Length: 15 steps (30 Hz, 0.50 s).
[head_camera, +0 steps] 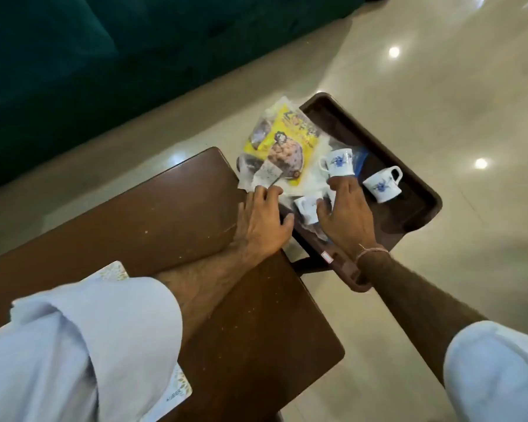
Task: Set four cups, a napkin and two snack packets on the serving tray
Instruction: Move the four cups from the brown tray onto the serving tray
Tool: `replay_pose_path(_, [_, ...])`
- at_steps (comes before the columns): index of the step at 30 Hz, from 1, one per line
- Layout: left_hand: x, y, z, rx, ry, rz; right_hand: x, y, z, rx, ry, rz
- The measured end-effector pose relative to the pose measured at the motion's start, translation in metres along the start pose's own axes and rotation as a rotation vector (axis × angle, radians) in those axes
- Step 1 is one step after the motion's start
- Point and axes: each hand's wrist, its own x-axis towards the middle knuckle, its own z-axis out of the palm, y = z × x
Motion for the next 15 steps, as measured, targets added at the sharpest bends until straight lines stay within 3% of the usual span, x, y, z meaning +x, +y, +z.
replay_pose_path(3, [0.021,0.028,0.013,0.005,0.043,0.055,0.009,0.026,-0.002,-0.018,0.102,0.187])
replay_pose_path(6, [0.038,0.046,0.025,0.109,-0.054,0.032,0.017,0.041,0.002,0.016,0.010,0.383])
replay_pose_path(9, [0.047,0.053,0.034,0.167,-0.139,-0.037,0.025,0.051,0.013,0.089,-0.060,0.440])
replay_pose_path(15, [0.050,0.057,0.037,-0.020,-0.171,-0.098,0.031,0.057,0.020,0.205,-0.036,0.474])
